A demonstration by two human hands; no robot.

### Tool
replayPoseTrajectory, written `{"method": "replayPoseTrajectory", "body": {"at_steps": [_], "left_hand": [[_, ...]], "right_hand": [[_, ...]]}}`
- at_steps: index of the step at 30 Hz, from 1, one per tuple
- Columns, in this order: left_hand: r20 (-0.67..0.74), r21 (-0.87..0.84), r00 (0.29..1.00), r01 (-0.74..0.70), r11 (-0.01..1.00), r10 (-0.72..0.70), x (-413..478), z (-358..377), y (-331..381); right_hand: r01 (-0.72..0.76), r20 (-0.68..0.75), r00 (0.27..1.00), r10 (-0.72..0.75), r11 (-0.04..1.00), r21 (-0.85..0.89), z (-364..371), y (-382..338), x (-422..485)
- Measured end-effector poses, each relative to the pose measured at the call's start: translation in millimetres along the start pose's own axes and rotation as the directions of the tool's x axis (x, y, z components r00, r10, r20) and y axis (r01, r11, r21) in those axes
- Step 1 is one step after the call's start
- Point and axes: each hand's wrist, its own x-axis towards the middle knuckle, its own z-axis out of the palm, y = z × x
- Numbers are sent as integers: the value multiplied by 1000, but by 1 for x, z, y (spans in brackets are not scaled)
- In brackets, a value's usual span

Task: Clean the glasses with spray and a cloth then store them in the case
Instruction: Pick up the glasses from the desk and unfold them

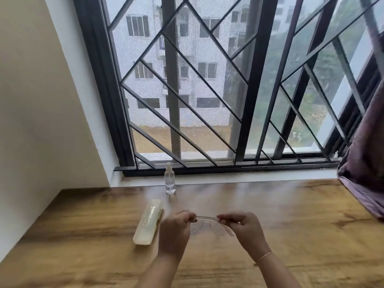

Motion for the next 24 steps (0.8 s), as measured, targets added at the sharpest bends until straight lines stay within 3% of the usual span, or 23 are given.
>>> {"method": "replayPoseTrajectory", "body": {"at_steps": [4, 6, 9, 11, 18, 24], "left_hand": [[-104, -197, 986, 111, 974, -133, -3, -4, 7], [-125, -361, 956, 206, 910, -266, -2, -7, 14], [-46, -637, 861, 366, 678, -507, 6, -12, 16], [39, -758, 807, 408, 509, -589, 11, -15, 17], [83, -785, 794, 424, 451, -602, 8, -19, 20], [84, -805, 798, 408, 432, -596, 10, -21, 21]], "right_hand": [[-80, -4, 997, 82, 982, 169, -2, -8, -3], [-103, 2, 994, 106, 965, 242, -5, -10, -4], [-139, -3, 989, 149, 932, 334, -9, -9, -4], [-157, -2, 986, 169, 921, 357, -10, -6, -5], [-183, 58, 983, 174, 950, 253, -10, -12, -8], [-199, 31, 978, 204, 895, 400, -15, -21, -9]]}}
